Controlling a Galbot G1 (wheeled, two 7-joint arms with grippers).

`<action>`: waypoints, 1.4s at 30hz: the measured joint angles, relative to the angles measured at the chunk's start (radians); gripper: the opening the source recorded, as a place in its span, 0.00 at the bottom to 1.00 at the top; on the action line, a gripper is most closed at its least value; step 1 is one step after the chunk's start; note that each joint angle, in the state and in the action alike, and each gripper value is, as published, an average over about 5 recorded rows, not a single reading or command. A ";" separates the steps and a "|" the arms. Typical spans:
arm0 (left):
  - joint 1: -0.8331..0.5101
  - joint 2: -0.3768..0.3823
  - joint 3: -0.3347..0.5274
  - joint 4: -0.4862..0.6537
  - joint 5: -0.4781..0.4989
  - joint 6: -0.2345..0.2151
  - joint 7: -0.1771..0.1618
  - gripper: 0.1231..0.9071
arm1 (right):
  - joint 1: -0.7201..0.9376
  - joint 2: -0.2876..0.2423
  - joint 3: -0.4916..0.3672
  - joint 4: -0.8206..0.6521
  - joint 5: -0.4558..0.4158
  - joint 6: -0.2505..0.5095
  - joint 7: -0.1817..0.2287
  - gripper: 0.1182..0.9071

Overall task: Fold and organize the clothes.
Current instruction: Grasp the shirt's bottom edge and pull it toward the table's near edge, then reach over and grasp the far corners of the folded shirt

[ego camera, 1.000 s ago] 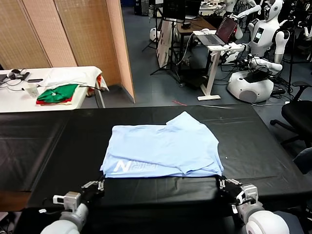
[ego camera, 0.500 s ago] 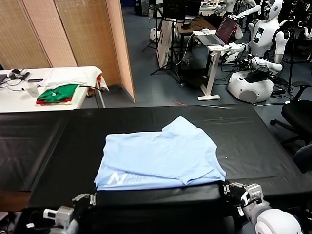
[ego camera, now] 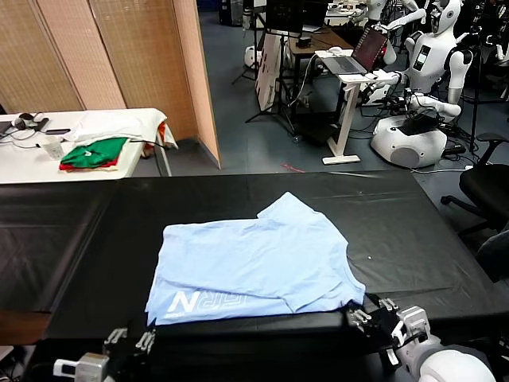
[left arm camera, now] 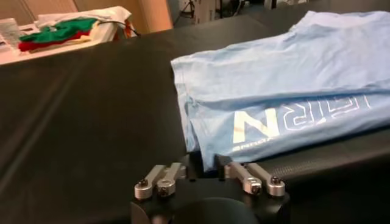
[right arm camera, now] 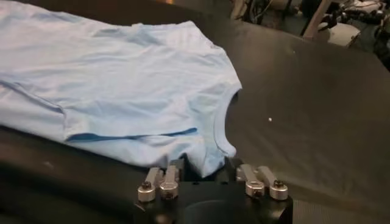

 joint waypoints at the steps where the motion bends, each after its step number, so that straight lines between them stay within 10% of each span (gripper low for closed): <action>1: -0.008 0.000 -0.004 0.000 -0.006 0.000 0.003 0.93 | 0.018 0.003 -0.004 -0.009 0.002 0.000 0.005 1.00; 12: -0.265 0.028 0.029 0.104 -0.241 0.035 -0.055 1.00 | 0.377 0.023 -0.186 -0.254 -0.006 0.000 0.063 1.00; 26: -0.670 0.136 0.116 0.394 -0.458 0.157 -0.012 1.00 | 0.790 0.064 -0.438 -0.584 0.001 0.000 0.062 1.00; 42: -0.957 0.158 0.276 0.692 -0.450 0.167 -0.004 1.00 | 1.068 0.178 -0.594 -0.908 -0.023 0.000 0.015 1.00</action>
